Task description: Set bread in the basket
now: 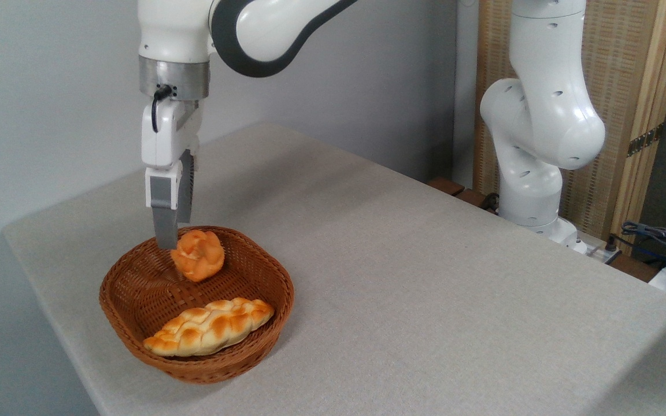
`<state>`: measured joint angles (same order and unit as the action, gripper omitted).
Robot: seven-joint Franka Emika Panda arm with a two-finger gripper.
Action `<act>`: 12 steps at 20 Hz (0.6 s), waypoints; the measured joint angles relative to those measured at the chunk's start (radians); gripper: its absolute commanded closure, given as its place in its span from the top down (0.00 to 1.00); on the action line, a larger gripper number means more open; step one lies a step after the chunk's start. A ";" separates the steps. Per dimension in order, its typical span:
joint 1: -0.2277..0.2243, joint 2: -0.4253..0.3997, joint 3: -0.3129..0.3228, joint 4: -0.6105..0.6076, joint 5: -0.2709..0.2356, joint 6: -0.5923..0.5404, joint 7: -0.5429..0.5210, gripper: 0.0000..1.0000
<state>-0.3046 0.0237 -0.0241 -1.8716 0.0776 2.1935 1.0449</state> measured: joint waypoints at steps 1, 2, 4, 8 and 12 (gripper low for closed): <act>0.001 -0.006 0.012 0.007 -0.019 0.000 -0.016 1.00; 0.002 -0.016 0.029 0.014 -0.053 0.000 -0.030 1.00; 0.007 -0.048 0.077 0.033 -0.136 -0.052 -0.036 1.00; 0.041 -0.115 0.167 0.156 -0.176 -0.415 -0.040 1.00; 0.156 -0.124 0.151 0.201 -0.189 -0.552 -0.073 1.00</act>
<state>-0.1488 -0.1007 0.1267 -1.6708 -0.1118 1.6417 0.9724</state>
